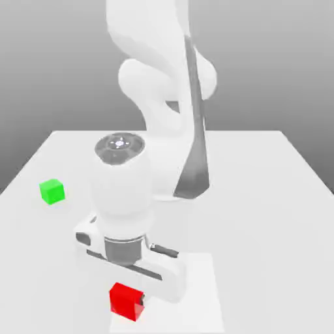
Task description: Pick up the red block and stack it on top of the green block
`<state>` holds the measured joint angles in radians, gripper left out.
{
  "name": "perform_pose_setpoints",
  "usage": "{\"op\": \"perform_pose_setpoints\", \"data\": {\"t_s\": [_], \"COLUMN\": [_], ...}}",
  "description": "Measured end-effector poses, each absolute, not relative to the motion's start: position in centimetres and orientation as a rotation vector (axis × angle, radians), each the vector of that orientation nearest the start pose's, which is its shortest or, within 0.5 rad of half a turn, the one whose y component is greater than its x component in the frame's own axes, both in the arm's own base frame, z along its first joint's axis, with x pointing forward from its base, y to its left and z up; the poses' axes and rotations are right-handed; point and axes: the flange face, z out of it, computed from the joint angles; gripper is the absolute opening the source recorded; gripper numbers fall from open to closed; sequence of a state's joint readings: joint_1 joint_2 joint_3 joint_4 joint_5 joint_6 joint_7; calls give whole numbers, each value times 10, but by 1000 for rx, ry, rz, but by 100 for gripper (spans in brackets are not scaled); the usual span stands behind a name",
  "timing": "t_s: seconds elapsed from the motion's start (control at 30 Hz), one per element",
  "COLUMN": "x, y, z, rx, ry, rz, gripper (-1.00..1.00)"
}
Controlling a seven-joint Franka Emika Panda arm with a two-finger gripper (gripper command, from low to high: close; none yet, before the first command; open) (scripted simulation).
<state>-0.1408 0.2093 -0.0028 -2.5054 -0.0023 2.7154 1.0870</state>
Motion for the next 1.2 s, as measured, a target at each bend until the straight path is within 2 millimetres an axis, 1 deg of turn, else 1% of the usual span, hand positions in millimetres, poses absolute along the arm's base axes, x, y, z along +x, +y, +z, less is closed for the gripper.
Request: {"op": "perform_pose_setpoints", "data": {"t_s": [0.03,0.07,0.13,0.17,0.2,0.27,0.33,0.4,0.47,0.57,0.63,0.7,0.73,0.77,0.83,1.2], "x": [457,447,422,404,383,340,296,257,221,158,116,77,63,56,52,53], "y": [-85,-108,-157,-185,-215,-260,-293,-313,-325,-339,-342,-340,-338,-337,-336,-339], "z": [210,215,223,227,231,238,243,247,250,252,252,249,248,246,243,222], "rx": [-2553,-2531,-2475,-2432,-2374,-2279,-2182,-2111,-2044,-1903,-1796,-1688,-1646,-1625,-1607,-1592], "ry": [1848,1896,2002,2069,2148,2269,2373,2439,2491,2580,2632,2675,2687,2692,2694,2683], "rz": [-10,-19,-33,-38,-41,-41,-37,-32,-26,-13,-6,-1,-1,-4,-10,-28], "gripper": [-100,-100,-100,-100,-100,-100,-100,-100,-100,-100,-100,-100,-100,-100,-100,-100]}}
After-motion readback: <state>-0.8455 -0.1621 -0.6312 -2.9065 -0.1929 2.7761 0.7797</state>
